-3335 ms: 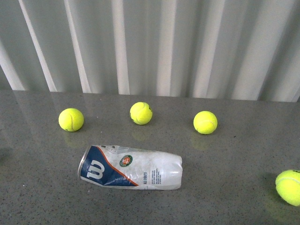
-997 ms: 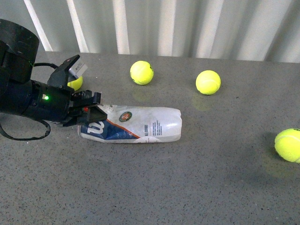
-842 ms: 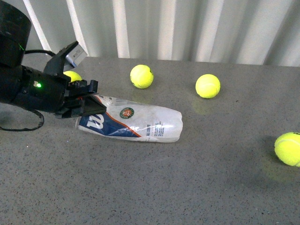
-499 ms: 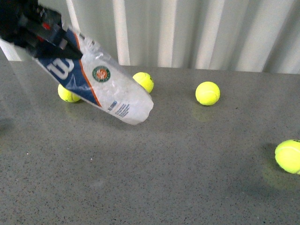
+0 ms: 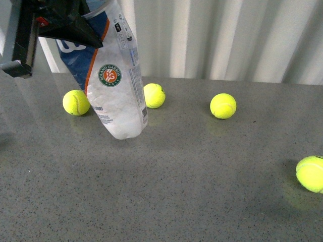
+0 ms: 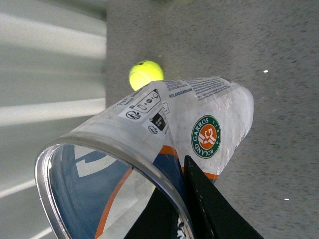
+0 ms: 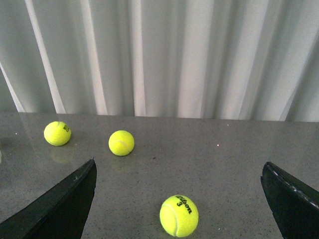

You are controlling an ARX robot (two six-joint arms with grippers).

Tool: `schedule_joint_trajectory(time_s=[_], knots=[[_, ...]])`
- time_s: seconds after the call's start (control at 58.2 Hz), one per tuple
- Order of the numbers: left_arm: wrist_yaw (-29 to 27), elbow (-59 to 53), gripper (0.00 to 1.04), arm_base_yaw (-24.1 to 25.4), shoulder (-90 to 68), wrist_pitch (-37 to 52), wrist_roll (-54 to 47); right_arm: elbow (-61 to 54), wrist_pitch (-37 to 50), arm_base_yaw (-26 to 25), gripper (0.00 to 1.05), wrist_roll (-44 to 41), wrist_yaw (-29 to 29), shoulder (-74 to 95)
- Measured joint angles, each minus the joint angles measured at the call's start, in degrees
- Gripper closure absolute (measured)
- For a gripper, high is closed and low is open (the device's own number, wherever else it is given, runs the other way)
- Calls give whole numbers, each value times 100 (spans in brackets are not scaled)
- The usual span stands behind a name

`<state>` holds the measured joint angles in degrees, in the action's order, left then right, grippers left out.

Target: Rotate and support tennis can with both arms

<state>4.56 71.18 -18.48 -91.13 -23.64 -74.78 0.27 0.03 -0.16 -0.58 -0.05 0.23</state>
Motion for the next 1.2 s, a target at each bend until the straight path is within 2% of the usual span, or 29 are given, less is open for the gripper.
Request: schedule_joint_trajectory(time_s=[0.069,0.258,0.653,0.98,1.203], knots=[[-291,-168,101,-83,-131,511,-216,0,0,0,7,2,2,0],[-323,-745,101,-208,-389,949,-313,-2,0,0,7,2,0,0],[-389,-1204,101,-291,-516,1425,-415,-2,0,0,7,2,0,0],[-372,-1303,101,-310,-562,1447,-496,0,0,0,7,2,0,0],[-356,-1300,64,-271,-597,1453,-494,-2,0,0,7,2,0,0]])
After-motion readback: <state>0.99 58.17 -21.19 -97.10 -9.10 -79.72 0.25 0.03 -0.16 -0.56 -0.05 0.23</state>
